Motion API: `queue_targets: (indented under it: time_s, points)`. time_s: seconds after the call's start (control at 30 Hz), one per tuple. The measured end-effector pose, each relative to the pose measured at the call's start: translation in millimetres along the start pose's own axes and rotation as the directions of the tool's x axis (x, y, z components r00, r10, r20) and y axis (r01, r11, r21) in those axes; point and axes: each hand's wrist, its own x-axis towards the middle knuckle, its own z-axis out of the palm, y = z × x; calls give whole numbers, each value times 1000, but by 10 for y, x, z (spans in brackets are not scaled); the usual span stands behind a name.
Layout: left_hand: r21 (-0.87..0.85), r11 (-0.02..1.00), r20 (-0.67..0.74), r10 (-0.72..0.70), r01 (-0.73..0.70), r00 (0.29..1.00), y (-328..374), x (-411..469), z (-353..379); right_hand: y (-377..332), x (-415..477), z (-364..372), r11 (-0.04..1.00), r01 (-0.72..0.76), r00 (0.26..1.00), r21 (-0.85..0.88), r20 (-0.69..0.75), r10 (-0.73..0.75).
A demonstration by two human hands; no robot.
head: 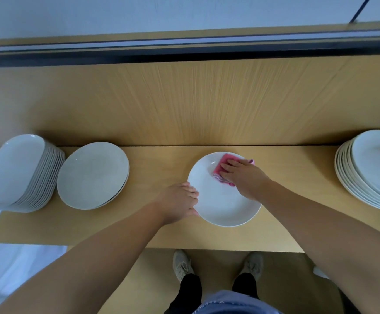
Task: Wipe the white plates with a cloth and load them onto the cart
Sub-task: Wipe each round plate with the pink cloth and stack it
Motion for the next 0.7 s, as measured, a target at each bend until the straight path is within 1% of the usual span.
queue_targets:
  time_s: [0.1,0.27,0.4,0.57,0.7]
  points:
    - [15,1000,0,13,-13,1000,-16,14,9,-4,-130,46,997,-74,997,-29,32,75]
    - [32,999,4,29,-29,1000,-21,27,-5,-136,-286,145,979,-204,978,30,52,202]
    - [46,999,8,23,-23,1000,-43,55,50,-262,-413,182,959,-281,953,49,130,272]
    - [67,997,71,21,-25,997,-56,96,76,-489,-587,184,957,-286,938,46,218,270]
    - [42,999,68,13,-16,998,-68,122,87,-692,-722,102,942,-295,934,163,256,248]
